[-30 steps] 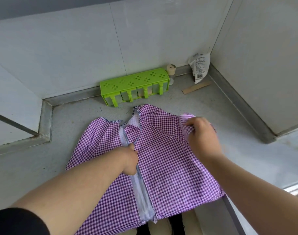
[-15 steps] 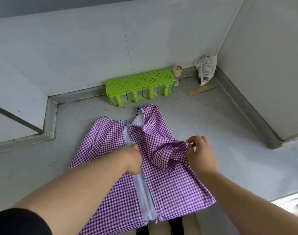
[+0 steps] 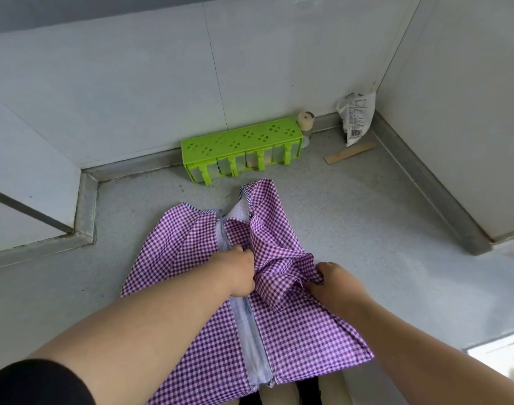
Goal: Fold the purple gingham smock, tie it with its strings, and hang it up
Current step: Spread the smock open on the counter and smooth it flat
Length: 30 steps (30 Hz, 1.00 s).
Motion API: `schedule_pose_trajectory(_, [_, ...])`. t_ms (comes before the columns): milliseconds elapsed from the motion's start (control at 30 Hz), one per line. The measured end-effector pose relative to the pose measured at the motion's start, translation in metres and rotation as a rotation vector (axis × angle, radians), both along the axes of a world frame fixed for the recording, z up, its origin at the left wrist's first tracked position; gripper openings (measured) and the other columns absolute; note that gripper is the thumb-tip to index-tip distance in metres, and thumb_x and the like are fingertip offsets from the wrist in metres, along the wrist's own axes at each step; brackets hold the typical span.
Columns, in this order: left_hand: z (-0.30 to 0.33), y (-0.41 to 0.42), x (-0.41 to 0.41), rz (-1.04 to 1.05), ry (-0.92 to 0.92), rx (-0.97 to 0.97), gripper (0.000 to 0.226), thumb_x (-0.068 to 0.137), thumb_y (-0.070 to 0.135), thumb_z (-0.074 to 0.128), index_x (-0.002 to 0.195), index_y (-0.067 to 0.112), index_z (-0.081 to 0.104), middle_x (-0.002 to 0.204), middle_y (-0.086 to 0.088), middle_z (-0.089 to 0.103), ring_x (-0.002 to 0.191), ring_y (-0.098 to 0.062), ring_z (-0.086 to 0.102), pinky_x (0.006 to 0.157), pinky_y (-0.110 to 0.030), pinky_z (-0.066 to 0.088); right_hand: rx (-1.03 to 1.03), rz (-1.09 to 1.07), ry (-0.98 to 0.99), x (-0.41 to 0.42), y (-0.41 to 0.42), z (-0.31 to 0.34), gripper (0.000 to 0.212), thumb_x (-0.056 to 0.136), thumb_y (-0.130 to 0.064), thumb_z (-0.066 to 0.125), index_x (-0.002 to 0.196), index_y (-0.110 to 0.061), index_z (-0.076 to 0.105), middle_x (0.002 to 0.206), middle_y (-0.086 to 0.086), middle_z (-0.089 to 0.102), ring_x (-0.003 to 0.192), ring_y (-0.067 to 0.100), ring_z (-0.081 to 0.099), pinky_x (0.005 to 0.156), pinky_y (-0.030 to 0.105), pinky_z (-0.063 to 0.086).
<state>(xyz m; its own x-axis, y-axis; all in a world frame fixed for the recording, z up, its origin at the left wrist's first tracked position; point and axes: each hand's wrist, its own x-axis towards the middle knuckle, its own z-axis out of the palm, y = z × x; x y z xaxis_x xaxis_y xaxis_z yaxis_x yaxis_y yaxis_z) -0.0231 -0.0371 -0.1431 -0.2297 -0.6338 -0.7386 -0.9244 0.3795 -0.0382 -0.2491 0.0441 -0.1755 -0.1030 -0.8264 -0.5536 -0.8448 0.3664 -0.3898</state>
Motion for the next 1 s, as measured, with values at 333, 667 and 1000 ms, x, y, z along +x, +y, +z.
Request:
schedule_pose_trajectory(333, [0.0,0.001,-0.015,-0.003,0.146,-0.112,0.06,0.099,0.047,0.051,0.148,0.012,0.052,0.153,-0.007,0.044,0.138,-0.029,0.044,0.121,-0.047,0.038,-0.06,-0.027,-0.069,0.008,0.008,0.001,0.031,0.103,-0.049,0.05,0.121,-0.026,0.06,0.113,-0.007,0.07,0.096,0.017,0.066,0.086,0.033,0.054])
schedule_pose_trajectory(667, [-0.012,0.001,-0.035,-0.127,-0.025,-0.013,0.068,0.1,0.059,0.053,0.155,0.02,0.044,0.153,-0.015,0.036,0.125,-0.035,0.059,0.103,-0.05,0.056,-0.089,0.049,0.024,-0.054,-0.048,0.045,0.021,0.108,-0.041,0.047,0.11,-0.026,0.061,0.1,-0.004,0.07,0.086,0.017,0.066,0.081,0.035,0.055])
schedule_pose_trajectory(1000, [-0.009,-0.003,-0.058,-0.061,-0.048,0.025,0.086,0.103,0.059,0.051,0.161,0.057,-0.012,0.174,-0.017,0.0,0.148,-0.047,0.037,0.107,-0.051,0.054,-0.546,0.021,0.713,-0.122,-0.106,0.108,0.051,0.09,-0.012,0.049,0.139,-0.023,0.05,0.135,0.013,0.05,0.124,0.037,0.048,0.107,0.055,0.039])
